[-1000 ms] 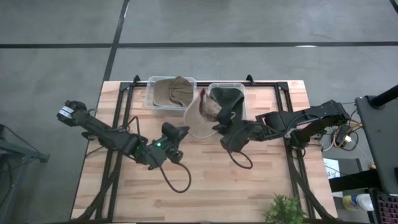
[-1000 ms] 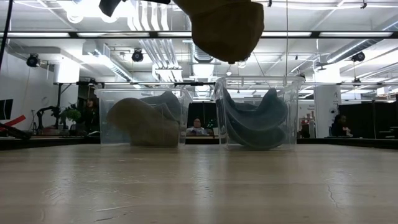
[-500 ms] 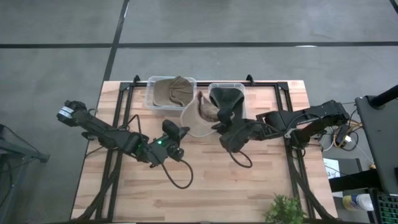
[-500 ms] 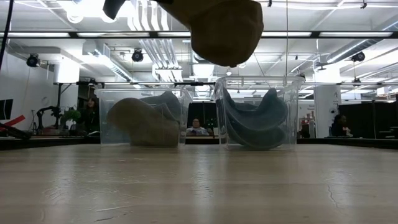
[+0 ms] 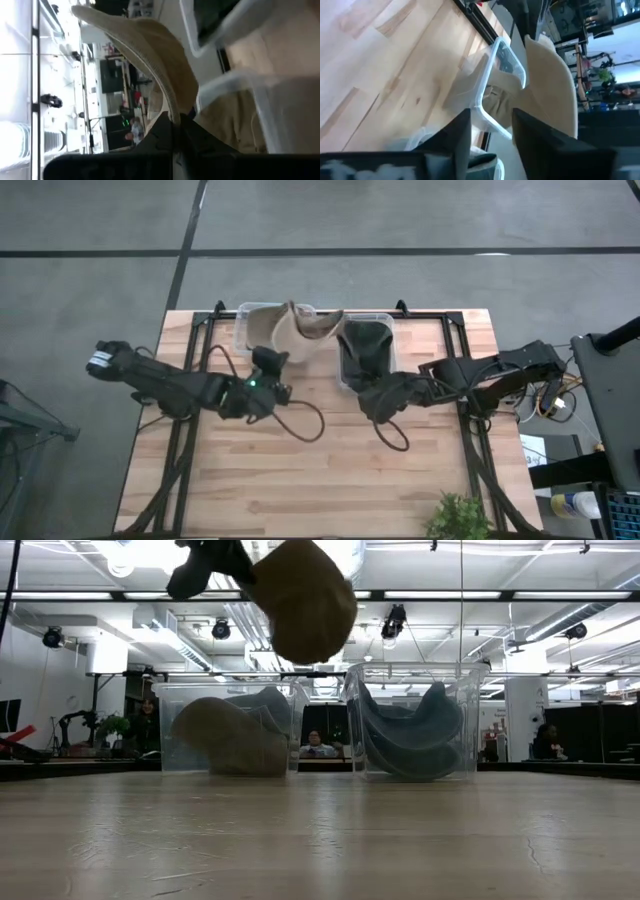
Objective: Pick & Place hat
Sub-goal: Put the light brown cap into the left transparent bin
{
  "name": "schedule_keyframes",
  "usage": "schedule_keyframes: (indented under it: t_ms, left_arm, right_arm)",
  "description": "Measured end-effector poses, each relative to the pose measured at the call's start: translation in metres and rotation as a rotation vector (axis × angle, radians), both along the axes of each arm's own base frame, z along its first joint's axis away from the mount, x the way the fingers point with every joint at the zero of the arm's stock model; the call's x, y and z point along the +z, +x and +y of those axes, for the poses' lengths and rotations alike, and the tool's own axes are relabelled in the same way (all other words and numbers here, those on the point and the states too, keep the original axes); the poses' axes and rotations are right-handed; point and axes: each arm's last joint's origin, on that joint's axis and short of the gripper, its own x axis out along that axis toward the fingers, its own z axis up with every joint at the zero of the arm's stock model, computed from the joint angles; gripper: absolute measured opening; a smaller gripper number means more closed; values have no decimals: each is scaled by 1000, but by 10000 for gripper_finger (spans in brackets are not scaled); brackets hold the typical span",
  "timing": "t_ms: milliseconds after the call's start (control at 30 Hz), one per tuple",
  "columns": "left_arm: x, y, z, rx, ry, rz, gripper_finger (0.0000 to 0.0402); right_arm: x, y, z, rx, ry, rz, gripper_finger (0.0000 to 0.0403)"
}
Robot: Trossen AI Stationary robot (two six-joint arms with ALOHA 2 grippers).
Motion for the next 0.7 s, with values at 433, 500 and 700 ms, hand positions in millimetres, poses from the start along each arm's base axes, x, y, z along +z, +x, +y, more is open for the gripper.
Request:
schedule_keyframes:
  t_ms: [433, 500, 700]
  left_arm:
    - [-23, -43, 28, 58, 62, 167, 7]
    - [-29, -48, 28, 69, 91, 190, 7]
    - [-37, -50, 25, 51, 99, 184, 7]
  right_arm:
    - [6, -11, -4, -22, 19, -1, 182]
    - [6, -11, -4, -22, 20, -1, 182]
    - [6, -10, -3, -24, 32, -5, 182]
